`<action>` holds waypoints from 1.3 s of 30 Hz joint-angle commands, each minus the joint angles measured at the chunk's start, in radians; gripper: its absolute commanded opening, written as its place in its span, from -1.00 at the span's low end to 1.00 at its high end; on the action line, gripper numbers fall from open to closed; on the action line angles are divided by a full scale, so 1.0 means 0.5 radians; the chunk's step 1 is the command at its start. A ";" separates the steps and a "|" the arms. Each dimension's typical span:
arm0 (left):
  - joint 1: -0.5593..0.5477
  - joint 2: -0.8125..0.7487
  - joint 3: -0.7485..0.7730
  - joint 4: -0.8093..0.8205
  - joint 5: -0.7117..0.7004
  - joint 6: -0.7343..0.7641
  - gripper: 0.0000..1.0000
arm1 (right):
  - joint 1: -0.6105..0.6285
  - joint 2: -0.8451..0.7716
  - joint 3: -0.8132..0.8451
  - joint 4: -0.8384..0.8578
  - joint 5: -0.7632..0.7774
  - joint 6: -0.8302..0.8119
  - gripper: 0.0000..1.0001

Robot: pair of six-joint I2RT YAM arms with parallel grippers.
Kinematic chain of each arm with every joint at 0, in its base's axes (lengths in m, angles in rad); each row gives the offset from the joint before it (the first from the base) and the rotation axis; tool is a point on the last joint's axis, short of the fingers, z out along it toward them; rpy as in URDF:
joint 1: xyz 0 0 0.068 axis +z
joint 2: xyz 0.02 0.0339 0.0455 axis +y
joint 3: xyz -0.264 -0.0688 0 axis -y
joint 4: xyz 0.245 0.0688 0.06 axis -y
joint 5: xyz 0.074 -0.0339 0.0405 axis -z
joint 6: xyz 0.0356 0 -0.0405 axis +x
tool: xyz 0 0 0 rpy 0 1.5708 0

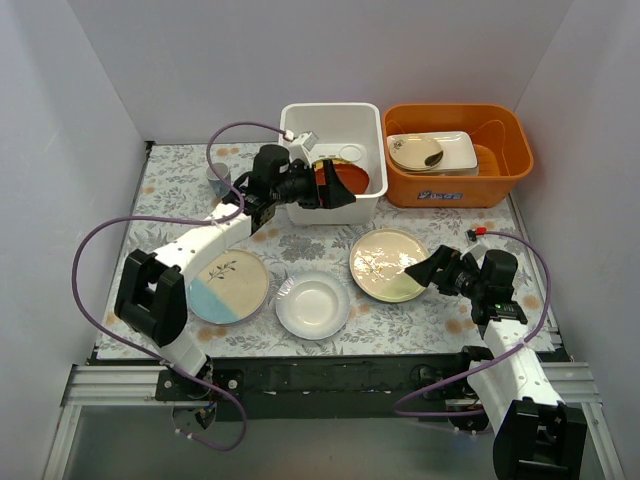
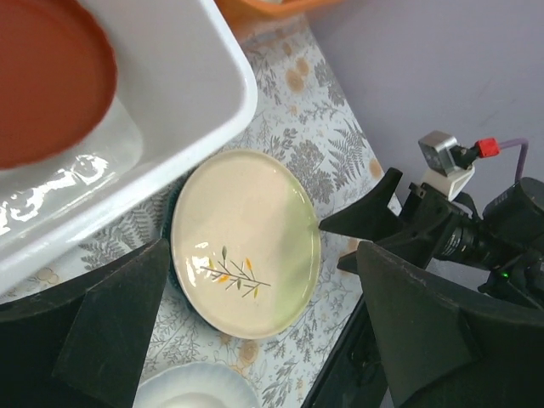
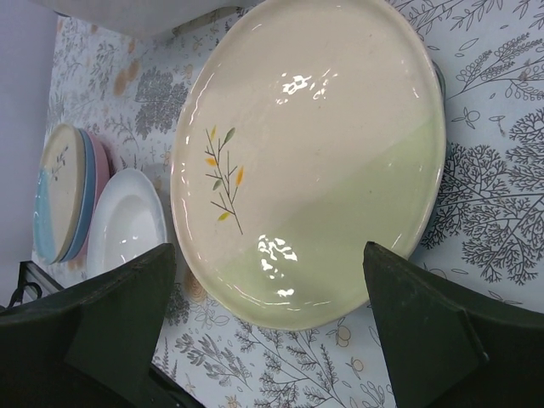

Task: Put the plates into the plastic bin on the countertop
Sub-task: Pick up the plate at the center of the board.

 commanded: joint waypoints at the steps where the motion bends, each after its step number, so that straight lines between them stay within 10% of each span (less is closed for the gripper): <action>1: -0.087 -0.133 -0.127 0.042 -0.020 0.006 0.80 | 0.012 -0.022 -0.011 0.063 0.058 0.005 0.96; 27: -0.360 0.060 -0.410 0.094 -0.189 -0.034 0.47 | 0.009 0.156 -0.100 0.130 0.350 -0.010 0.53; 39: -0.391 0.094 -0.447 0.097 -0.205 -0.040 0.47 | 0.009 0.380 -0.125 0.240 0.307 -0.037 -0.76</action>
